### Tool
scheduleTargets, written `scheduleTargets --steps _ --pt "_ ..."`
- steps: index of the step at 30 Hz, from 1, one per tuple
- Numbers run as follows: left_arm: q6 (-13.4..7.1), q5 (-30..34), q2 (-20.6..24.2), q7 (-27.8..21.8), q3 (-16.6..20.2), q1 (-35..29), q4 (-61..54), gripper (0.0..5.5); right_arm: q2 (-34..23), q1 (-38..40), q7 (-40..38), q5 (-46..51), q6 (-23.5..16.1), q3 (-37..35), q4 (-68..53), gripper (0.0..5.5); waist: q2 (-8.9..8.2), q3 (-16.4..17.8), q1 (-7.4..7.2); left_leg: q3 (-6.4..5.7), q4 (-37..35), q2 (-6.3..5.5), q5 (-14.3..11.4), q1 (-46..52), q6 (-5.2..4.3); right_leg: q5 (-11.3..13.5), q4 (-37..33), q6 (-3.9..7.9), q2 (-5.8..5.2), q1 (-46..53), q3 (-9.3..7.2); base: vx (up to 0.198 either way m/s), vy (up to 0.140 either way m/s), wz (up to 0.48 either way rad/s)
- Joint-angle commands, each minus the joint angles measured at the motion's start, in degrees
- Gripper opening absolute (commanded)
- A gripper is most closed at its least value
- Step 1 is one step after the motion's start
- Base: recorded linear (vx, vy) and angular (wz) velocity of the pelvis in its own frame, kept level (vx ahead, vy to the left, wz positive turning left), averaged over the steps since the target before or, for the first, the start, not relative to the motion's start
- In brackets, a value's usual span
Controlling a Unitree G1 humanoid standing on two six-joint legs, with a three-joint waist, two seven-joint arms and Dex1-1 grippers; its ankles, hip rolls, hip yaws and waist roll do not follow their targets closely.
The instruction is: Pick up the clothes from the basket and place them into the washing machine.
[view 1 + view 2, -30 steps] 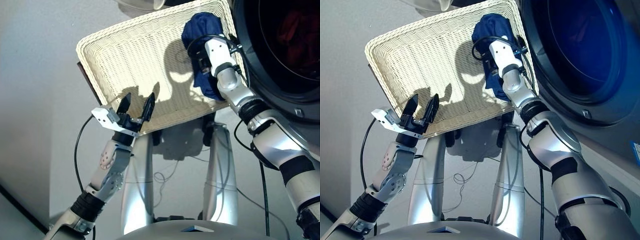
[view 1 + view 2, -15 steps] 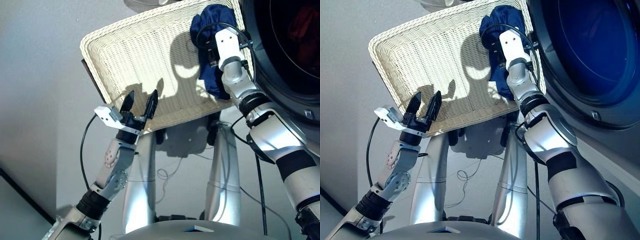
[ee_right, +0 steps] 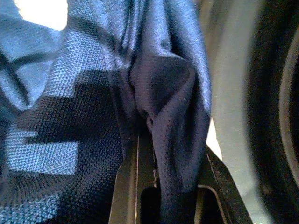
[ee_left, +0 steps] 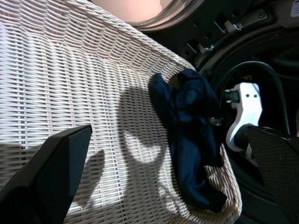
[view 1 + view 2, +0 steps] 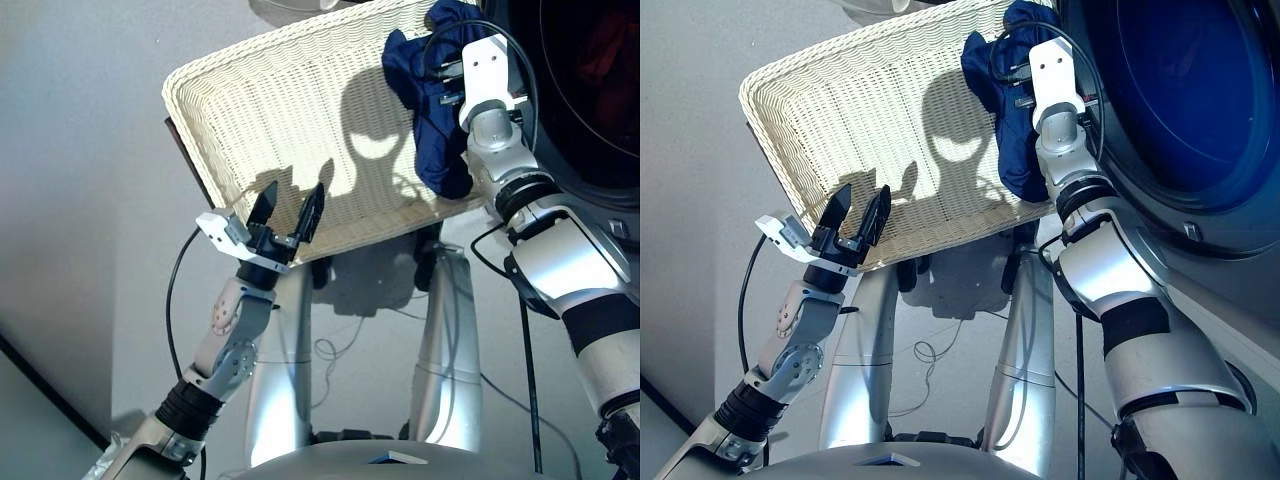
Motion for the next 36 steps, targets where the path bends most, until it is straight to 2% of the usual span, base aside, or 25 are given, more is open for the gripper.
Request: scheduleTargets --steps 1,5,9,11,15,19,22,27,31,36 --pt "-1.2 2.7 -0.5 -1.5 1.8 3.0 -6.3 5.50 0.0 5.1 -0.5 -0.1 1.3 0.4 1.7 0.00 1.58 -0.7 0.81 2.83 -3.9 0.88 5.3 -1.5 1.02 5.2 -4.4 -4.01 1.24 1.1 -1.73 0.000 0.000 0.000" --pt "-1.6 2.7 -0.3 -1.0 2.2 2.9 -6.2 5.50 -0.5 5.2 -2.3 -0.1 -0.2 0.3 -2.1 0.00 1.22 -0.8 0.18 2.85 -3.9 0.98 5.2 -1.6 1.00 5.1 -4.6 -4.04 1.37 1.2 -1.72 0.000 0.000 0.000" --pt "-2.7 2.4 0.6 0.0 2.4 2.2 -6.3 5.50 -2.3 7.0 -5.0 3.3 -3.8 -1.6 -11.0 0.00 0.52 -0.7 -1.09 2.87 -4.1 1.13 5.1 -1.5 0.95 5.0 -5.0 -4.03 1.51 1.5 -1.69 0.000 0.000 0.000" --pt "-3.3 2.3 1.0 0.5 2.5 2.1 -6.2 5.50 -4.0 10.8 -5.6 7.8 -7.0 -3.9 -20.8 0.00 0.08 -0.5 -2.04 2.76 -4.0 1.23 5.0 -1.4 0.93 5.0 -5.1 -3.95 1.60 1.7 -1.66 0.000 0.000 0.000" --pt "-4.9 1.8 1.8 1.3 2.6 2.2 -6.0 5.50 -6.6 22.4 -6.6 14.5 -14.2 -13.2 -39.3 0.00 -0.43 -0.4 -3.79 2.63 -4.1 1.33 4.8 -1.1 1.01 4.5 -5.1 -3.87 1.66 1.9 -1.66 0.000 0.000 0.000" --pt "-6.5 1.0 2.1 2.1 2.5 2.1 -5.0 5.50 -3.7 32.4 -6.8 17.6 -20.4 -22.2 -52.8 0.00 -0.25 -0.7 -4.98 2.42 -3.9 1.26 4.3 -1.2 1.23 3.9 -4.8 -3.89 1.93 1.8 -1.52 0.000 0.000 0.000" --pt "-7.4 0.4 2.0 2.6 2.7 1.8 -4.7 5.50 -1.2 36.6 -6.0 21.3 -24.0 -27.3 -59.7 0.00 -0.13 -1.1 -5.55 2.17 -3.5 1.36 4.0 -1.5 1.37 3.4 -4.5 -4.02 2.16 1.6 -1.48 0.000 0.000 0.000" --pt "-7.9 -0.5 2.4 3.1 2.9 2.8 -5.5 5.50 2.0 37.2 -8.0 24.0 -29.4 -34.4 -65.9 0.00 0.33 -2.0 -5.74 2.17 -3.5 1.51 3.7 -1.8 1.50 3.0 -4.2 -3.84 2.22 1.2 -1.43 0.000 0.000 0.000" --pt "-7.3 -1.0 3.1 3.0 2.5 3.7 -5.9 5.50 3.8 37.4 -8.1 27.2 -32.4 -37.5 -68.0 0.00 0.42 -2.5 -5.80 2.12 -3.4 1.48 3.5 -2.1 1.51 2.7 -4.1 -3.84 2.37 1.0 -1.39 0.000 0.000 0.000" --pt "-7.2 -1.1 4.1 3.0 1.5 3.5 -5.6 5.50 0.8 32.0 -15.2 23.6 -34.5 -40.8 -61.0 0.00 0.57 -3.3 -5.34 1.90 -3.4 1.36 3.3 -2.2 1.44 2.6 -4.1 -3.82 2.42 0.7 -1.20 0.000 0.000 0.000"
